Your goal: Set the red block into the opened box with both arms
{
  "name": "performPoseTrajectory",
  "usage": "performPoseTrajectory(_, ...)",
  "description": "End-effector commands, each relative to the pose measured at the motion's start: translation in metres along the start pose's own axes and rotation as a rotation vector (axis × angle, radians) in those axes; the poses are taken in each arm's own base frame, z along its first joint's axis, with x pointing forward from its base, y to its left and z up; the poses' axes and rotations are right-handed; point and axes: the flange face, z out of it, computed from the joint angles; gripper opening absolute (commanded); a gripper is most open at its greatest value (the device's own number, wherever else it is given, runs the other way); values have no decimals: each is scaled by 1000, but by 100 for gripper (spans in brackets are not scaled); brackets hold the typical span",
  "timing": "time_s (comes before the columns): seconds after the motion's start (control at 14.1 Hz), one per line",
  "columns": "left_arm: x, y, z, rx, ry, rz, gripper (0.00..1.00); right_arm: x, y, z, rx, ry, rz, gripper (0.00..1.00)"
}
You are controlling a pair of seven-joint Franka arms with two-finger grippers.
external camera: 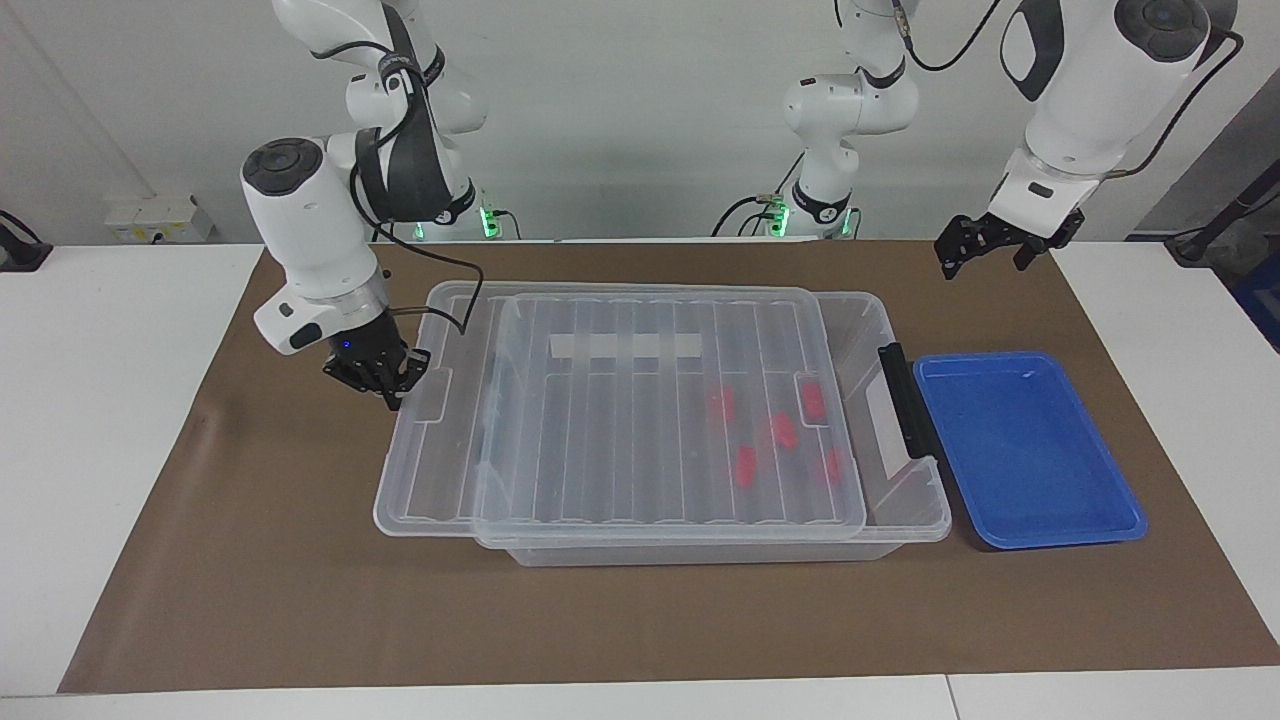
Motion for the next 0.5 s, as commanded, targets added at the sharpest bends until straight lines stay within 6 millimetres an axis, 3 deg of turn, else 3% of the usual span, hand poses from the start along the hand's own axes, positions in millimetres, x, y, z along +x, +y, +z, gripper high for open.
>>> performPoseTrajectory(0.0, -9, -7, 5, 6, 55, 22, 100, -7, -21, -4, 20, -14, -41, 0)
performPoseTrajectory(0.14, -5, -26, 6, 0, 75, 123, 100, -9, -33, -5, 25, -14, -61, 0)
performPoseTrajectory(0.28, -3, -31, 7, -20, 70, 146, 100, -12, -46, -6, 30, -16, -83, 0)
performPoseTrajectory(0.43, 4, -36, -9, -74, 70, 127, 100, -13, -51, -6, 32, -17, -92, 0)
